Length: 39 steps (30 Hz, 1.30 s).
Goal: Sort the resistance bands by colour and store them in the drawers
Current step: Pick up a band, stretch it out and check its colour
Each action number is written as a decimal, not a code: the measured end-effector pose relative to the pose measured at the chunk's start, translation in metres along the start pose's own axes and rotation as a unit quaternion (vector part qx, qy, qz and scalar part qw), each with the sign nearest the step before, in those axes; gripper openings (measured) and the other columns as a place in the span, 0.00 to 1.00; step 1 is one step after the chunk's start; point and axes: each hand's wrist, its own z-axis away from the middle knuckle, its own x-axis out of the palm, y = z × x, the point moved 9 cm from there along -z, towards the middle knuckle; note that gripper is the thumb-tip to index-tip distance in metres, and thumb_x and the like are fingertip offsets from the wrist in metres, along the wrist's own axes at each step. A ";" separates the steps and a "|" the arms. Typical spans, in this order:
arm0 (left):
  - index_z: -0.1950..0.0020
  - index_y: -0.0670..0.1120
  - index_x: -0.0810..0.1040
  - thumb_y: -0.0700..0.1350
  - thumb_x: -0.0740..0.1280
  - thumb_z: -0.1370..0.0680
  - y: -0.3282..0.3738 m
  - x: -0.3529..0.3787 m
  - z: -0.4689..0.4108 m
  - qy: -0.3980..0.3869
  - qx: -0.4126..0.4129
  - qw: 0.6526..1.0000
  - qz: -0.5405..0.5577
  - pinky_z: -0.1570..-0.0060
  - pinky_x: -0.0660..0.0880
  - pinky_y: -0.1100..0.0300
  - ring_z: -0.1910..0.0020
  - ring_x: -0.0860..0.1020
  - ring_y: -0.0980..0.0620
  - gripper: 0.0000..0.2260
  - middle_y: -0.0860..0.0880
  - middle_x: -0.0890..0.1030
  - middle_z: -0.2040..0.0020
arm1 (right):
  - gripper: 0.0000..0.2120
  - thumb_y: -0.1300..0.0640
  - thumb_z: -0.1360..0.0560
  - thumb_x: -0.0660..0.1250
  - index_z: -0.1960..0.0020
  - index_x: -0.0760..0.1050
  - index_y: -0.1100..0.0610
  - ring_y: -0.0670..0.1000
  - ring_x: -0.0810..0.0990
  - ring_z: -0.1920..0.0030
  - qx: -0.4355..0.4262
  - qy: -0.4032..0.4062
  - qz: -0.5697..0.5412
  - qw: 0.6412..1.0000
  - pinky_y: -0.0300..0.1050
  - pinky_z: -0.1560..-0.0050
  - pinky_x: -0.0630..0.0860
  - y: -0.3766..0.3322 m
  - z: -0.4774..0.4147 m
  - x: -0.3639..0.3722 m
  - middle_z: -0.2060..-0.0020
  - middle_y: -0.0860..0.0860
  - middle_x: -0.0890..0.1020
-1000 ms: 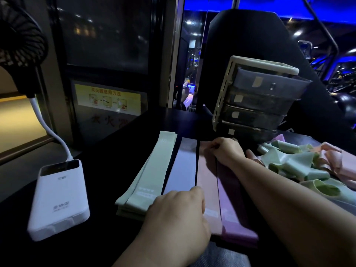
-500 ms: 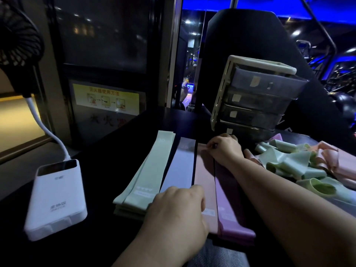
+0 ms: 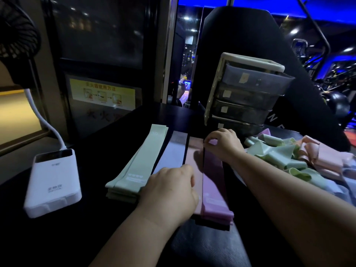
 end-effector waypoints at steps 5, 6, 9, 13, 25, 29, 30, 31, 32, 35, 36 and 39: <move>0.53 0.53 0.69 0.51 0.63 0.22 0.023 -0.008 -0.006 0.043 0.007 0.999 0.009 0.54 0.72 0.56 0.50 0.75 0.48 0.04 0.52 0.79 0.55 | 0.04 0.48 0.29 0.70 0.55 0.82 0.45 0.57 0.76 0.45 -0.028 0.038 -0.014 0.999 0.46 0.42 0.70 0.016 0.016 -0.028 0.52 0.49 0.82; 0.53 0.53 0.69 0.52 0.63 0.22 0.031 -0.008 -0.007 0.048 0.011 0.999 0.012 0.55 0.71 0.57 0.50 0.75 0.48 0.05 0.52 0.79 0.55 | 0.05 0.48 0.29 0.70 0.55 0.83 0.46 0.57 0.76 0.46 -0.030 0.041 -0.009 0.999 0.46 0.42 0.71 0.021 0.020 -0.036 0.52 0.50 0.82; 0.52 0.53 0.71 0.54 0.64 0.22 0.056 0.001 -0.010 0.040 0.021 0.999 0.029 0.56 0.68 0.57 0.49 0.74 0.48 0.06 0.52 0.79 0.55 | 0.12 0.41 0.33 0.66 0.57 0.83 0.46 0.58 0.79 0.49 -0.034 0.049 0.006 0.998 0.48 0.45 0.75 0.042 0.033 -0.060 0.55 0.49 0.83; 0.49 0.52 0.73 0.54 0.64 0.22 0.097 0.024 -0.020 0.016 0.049 0.998 0.028 0.51 0.71 0.56 0.45 0.74 0.47 0.07 0.51 0.80 0.51 | 0.08 0.45 0.28 0.71 0.52 0.83 0.46 0.56 0.75 0.43 0.015 0.049 0.045 0.998 0.47 0.44 0.71 0.089 0.056 -0.094 0.51 0.49 0.81; 0.39 0.49 0.74 0.48 0.62 0.22 0.220 0.089 -0.084 -0.040 0.054 0.997 0.032 0.30 0.59 0.44 0.34 0.70 0.40 0.12 0.45 0.76 0.40 | 0.11 0.45 0.30 0.69 0.53 0.83 0.49 0.53 0.80 0.48 0.173 0.198 -0.070 0.962 0.43 0.50 0.72 0.225 0.106 -0.179 0.52 0.50 0.84; 0.34 0.48 0.73 0.47 0.62 0.22 0.245 0.106 -0.108 -0.032 0.043 0.996 0.078 0.34 0.65 0.47 0.33 0.68 0.41 0.16 0.44 0.73 0.35 | 0.18 0.43 0.32 0.67 0.45 0.81 0.47 0.58 0.76 0.41 0.254 0.211 -0.022 0.944 0.55 0.40 0.73 0.268 0.128 -0.176 0.45 0.53 0.81; 0.35 0.48 0.73 0.47 0.61 0.22 0.248 0.113 -0.111 -0.028 0.042 0.995 0.088 0.34 0.66 0.47 0.33 0.67 0.41 0.16 0.44 0.73 0.34 | 0.19 0.43 0.32 0.69 0.43 0.80 0.47 0.58 0.75 0.39 0.256 0.188 -0.007 0.948 0.56 0.38 0.72 0.274 0.128 -0.172 0.43 0.53 0.80; 0.35 0.48 0.72 0.47 0.61 0.21 0.248 0.122 -0.112 -0.031 0.040 0.994 0.095 0.34 0.65 0.48 0.33 0.66 0.41 0.15 0.44 0.72 0.34 | 0.21 0.41 0.32 0.70 0.41 0.80 0.47 0.57 0.74 0.37 0.252 0.164 0.005 0.954 0.56 0.37 0.71 0.279 0.127 -0.168 0.41 0.52 0.79; 0.36 0.48 0.73 0.48 0.61 0.21 0.247 0.131 -0.112 -0.036 0.037 0.994 0.098 0.34 0.64 0.49 0.33 0.66 0.41 0.15 0.44 0.72 0.34 | 0.24 0.39 0.33 0.70 0.40 0.79 0.48 0.56 0.74 0.36 0.248 0.145 0.011 0.958 0.55 0.37 0.71 0.281 0.125 -0.165 0.40 0.52 0.79; 0.39 0.51 0.74 0.50 0.62 0.22 0.242 0.149 -0.115 -0.048 0.034 0.994 0.091 0.36 0.63 0.52 0.33 0.65 0.43 0.13 0.46 0.74 0.35 | 0.24 0.34 0.36 0.71 0.44 0.79 0.45 0.54 0.74 0.38 0.250 0.104 0.027 0.962 0.53 0.40 0.72 0.285 0.120 -0.155 0.42 0.49 0.79; 0.40 0.52 0.75 0.51 0.62 0.22 0.242 0.149 -0.118 -0.039 0.039 0.994 0.092 0.36 0.62 0.52 0.34 0.66 0.43 0.12 0.47 0.75 0.37 | 0.21 0.34 0.35 0.70 0.48 0.79 0.45 0.55 0.74 0.39 0.251 0.095 0.044 0.962 0.52 0.42 0.71 0.285 0.117 -0.152 0.44 0.48 0.79; 0.44 0.53 0.77 0.52 0.63 0.22 0.242 0.148 -0.120 -0.027 0.052 0.994 0.096 0.38 0.61 0.52 0.34 0.65 0.44 0.09 0.49 0.77 0.40 | 0.14 0.39 0.30 0.69 0.48 0.80 0.44 0.54 0.75 0.41 0.267 0.114 0.058 0.955 0.51 0.45 0.67 0.285 0.118 -0.151 0.47 0.47 0.81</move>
